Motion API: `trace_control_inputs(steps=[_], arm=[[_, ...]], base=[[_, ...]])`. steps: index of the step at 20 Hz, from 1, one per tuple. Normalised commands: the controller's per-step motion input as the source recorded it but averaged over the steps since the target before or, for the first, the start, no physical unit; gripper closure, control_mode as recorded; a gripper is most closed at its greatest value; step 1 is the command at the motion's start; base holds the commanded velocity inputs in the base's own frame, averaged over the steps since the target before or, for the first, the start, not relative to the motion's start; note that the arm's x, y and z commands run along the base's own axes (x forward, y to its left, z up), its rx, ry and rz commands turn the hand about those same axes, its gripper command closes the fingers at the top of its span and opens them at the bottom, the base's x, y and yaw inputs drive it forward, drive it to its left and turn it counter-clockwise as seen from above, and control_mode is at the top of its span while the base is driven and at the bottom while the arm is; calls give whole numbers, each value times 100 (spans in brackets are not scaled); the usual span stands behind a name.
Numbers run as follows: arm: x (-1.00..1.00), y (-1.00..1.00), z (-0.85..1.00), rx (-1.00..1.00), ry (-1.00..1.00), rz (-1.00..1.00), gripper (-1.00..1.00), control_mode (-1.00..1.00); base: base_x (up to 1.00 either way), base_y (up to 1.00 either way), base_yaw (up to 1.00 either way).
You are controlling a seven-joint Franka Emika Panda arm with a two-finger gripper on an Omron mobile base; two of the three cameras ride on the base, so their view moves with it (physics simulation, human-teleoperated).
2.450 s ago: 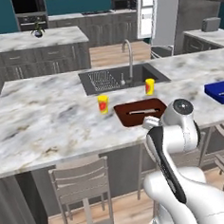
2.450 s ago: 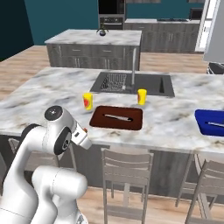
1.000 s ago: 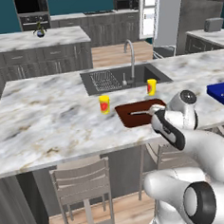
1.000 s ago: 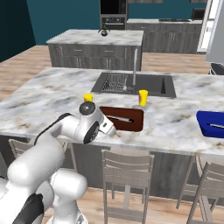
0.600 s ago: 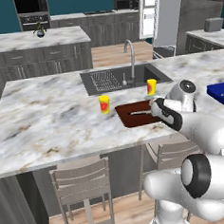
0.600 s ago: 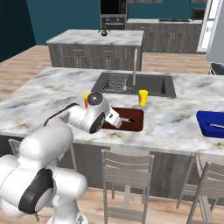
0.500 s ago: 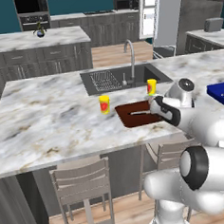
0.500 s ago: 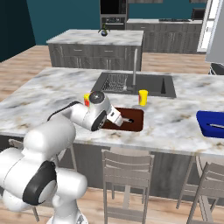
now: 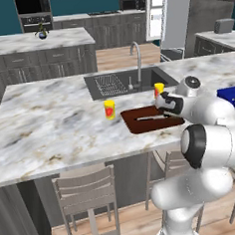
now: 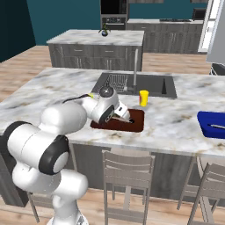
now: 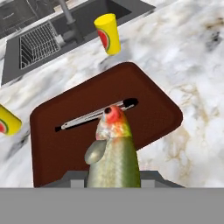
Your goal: Gather the potato and avocado from the fridge and place them on a tray on the dining counter. Then gather the fishs from the fridge and place them on the other tray.
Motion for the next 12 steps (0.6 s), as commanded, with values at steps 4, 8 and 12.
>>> trace_control_inputs(steps=[4, 8, 12], arm=[[28, -4, -7, 0, 2, -2, 100, -100], [33, 0, -11, -1, 4, -9, 100, -100], [28, 0, -21, -3, 3, -9, 100, -100]], base=[[0, 0, 0], [0, 0, 0], [0, 0, 0]])
